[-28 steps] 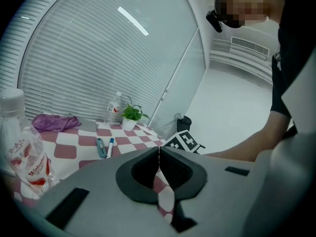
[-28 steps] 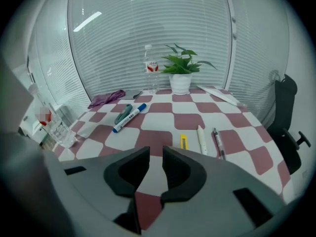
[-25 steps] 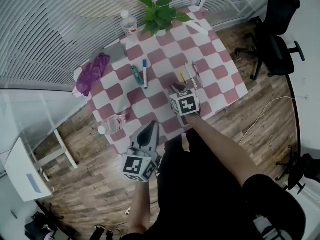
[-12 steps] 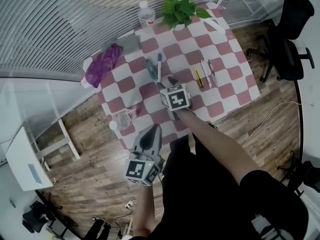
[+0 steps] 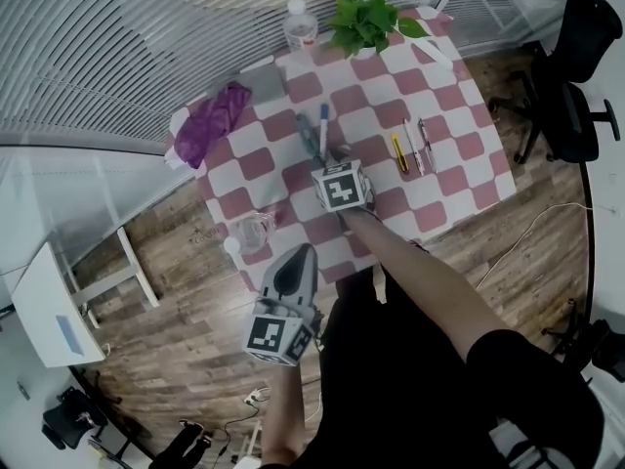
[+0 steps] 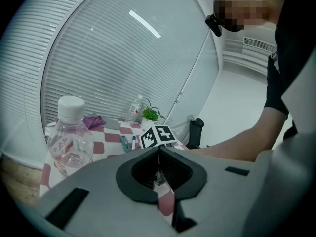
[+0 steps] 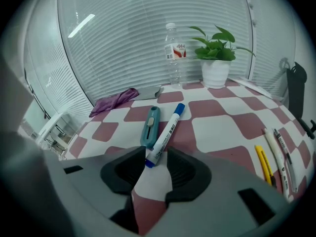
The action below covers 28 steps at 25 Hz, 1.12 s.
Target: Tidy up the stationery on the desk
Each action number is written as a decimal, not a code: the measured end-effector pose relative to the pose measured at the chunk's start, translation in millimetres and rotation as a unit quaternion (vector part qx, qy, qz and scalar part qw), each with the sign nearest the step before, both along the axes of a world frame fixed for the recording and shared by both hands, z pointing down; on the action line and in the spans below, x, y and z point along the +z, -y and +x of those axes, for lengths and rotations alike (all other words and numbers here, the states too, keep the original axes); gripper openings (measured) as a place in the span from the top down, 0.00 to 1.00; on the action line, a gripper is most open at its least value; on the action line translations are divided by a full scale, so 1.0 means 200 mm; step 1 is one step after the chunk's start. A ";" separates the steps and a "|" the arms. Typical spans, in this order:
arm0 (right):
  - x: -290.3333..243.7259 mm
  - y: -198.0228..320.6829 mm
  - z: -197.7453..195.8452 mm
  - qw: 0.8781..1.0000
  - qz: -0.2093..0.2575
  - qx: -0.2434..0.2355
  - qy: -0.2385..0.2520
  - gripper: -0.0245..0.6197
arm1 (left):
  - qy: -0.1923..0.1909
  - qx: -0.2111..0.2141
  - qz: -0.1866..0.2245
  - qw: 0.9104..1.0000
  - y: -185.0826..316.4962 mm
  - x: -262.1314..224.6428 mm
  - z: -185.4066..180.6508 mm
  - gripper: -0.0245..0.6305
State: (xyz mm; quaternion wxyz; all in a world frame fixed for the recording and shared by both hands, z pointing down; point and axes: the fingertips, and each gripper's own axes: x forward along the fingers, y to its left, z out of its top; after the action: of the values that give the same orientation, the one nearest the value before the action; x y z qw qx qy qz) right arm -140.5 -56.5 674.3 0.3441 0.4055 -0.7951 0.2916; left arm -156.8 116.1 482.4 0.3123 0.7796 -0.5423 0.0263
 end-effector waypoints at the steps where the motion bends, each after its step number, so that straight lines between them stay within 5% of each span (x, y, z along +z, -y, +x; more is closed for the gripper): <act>1: 0.00 0.00 0.00 1.000 -0.001 -0.002 0.001 0.73 | 0.000 0.001 0.001 1.000 0.00 0.00 0.00 0.91; 18: -0.04 -0.03 0.12 1.000 -0.016 -0.001 -0.001 0.82 | 0.002 0.023 0.014 1.000 0.02 -0.03 0.09 0.91; 28: -0.08 -0.14 0.40 1.000 -0.013 0.001 -0.008 0.83 | -0.008 0.052 0.019 0.998 0.05 -0.04 0.22 0.91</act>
State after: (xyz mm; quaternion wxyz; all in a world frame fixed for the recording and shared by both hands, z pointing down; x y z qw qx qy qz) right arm -60.6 -29.2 659.1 0.3556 0.4035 -0.7881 0.2992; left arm -112.5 105.4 474.6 0.2999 0.8126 -0.4991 0.0259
